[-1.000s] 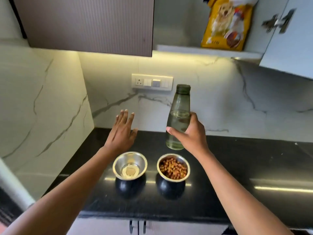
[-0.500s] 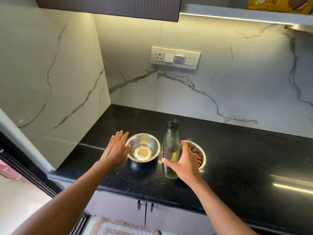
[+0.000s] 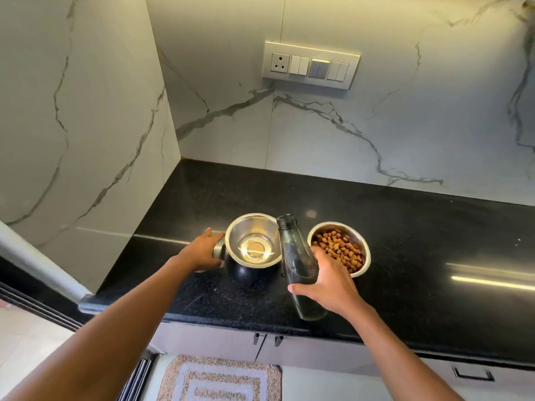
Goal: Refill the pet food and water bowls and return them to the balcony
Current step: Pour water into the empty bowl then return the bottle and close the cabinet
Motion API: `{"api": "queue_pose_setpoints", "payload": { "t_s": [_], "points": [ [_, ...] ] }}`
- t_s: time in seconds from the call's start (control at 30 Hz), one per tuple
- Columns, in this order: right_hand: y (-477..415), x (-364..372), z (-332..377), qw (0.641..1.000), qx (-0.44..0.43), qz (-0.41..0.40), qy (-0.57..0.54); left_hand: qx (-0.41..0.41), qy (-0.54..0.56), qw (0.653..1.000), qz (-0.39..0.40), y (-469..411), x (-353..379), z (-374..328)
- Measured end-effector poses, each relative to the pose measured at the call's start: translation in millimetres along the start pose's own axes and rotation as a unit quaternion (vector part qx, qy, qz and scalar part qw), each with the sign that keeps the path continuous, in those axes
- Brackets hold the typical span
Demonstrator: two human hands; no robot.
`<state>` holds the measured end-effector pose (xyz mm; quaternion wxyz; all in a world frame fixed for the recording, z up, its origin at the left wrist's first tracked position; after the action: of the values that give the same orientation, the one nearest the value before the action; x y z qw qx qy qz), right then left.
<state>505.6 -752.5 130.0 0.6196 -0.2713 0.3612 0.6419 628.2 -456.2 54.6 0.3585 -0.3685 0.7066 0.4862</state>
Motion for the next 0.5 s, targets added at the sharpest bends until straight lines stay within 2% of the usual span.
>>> {"api": "queue_pose_setpoints", "payload": {
  "t_s": [0.17,0.5],
  "points": [
    [-3,3,-1,0.995,0.030,0.055,0.071,0.010,-0.103,0.994,0.043,-13,8,-3],
    [-17,10,-2,0.982,0.070,0.137,0.109,0.021,-0.108,0.993,0.041,-23,14,1]
  ]
}}
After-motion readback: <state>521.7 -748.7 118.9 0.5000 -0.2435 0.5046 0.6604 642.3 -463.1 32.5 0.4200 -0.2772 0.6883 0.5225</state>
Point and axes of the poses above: each hand's wrist, its own y-axis away from the middle knuckle, its own x-axis out of the palm, z = x × y, the point moved 5 cm from there along -y, towards the middle knuckle, and after that the axes turned 4 degrees about -y, right-handed, at the moved point
